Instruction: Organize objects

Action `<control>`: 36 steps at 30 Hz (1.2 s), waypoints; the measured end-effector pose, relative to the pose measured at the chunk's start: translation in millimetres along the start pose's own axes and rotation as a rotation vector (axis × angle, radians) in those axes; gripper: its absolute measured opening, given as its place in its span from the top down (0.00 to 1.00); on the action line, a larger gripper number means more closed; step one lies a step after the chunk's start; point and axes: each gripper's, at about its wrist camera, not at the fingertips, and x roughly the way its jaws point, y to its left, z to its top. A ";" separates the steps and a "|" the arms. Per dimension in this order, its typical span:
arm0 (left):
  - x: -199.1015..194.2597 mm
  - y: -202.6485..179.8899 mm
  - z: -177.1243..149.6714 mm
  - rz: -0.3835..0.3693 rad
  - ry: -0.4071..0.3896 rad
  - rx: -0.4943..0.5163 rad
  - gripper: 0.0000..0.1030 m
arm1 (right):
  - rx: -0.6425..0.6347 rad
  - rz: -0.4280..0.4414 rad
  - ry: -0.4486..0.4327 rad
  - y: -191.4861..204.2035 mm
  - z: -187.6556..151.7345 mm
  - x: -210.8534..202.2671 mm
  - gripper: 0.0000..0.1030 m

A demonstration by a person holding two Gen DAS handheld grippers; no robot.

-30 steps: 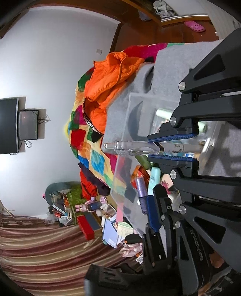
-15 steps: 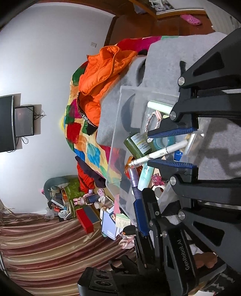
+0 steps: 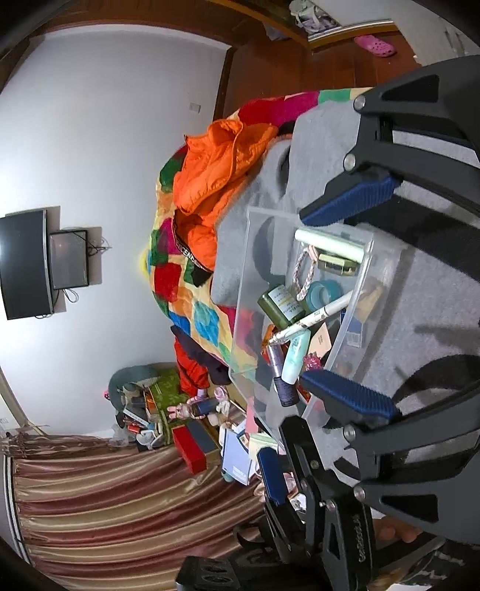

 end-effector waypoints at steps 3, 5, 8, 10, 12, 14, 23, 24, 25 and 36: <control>-4.0 -2.0 -5.6 0.009 -0.001 0.018 0.18 | 0.007 -0.004 0.000 -0.4 -4.7 -5.8 0.20; -5.2 -4.0 -9.7 0.014 0.003 0.031 0.16 | 0.009 -0.010 0.006 -0.1 -9.6 -7.2 0.20; -6.6 -6.9 -17.6 0.019 0.013 0.046 0.14 | 0.024 -0.008 0.015 -2.6 -17.8 -9.6 0.20; -7.2 -9.0 -23.3 0.018 0.020 0.052 0.14 | 0.039 -0.003 0.020 -4.4 -22.7 -11.5 0.20; -6.7 -11.3 -27.4 0.014 0.027 0.054 0.14 | 0.049 0.000 0.022 -5.8 -26.7 -13.5 0.20; -6.5 -12.6 -30.1 0.012 0.031 0.054 0.14 | 0.053 0.002 0.021 -6.4 -30.4 -16.7 0.20; -9.4 -13.8 -33.9 0.004 0.027 0.036 0.13 | 0.062 0.008 0.016 -4.4 -35.1 -24.4 0.20; -9.6 -14.3 -33.4 0.004 0.028 0.034 0.13 | 0.062 0.010 0.017 -4.2 -35.6 -24.3 0.20; -9.9 -14.4 -33.3 0.003 0.028 0.033 0.13 | 0.062 0.010 0.018 -3.7 -36.1 -24.5 0.20; -10.4 -15.1 -34.3 -0.005 0.028 0.031 0.12 | 0.045 0.010 0.024 1.4 -40.4 -25.1 0.19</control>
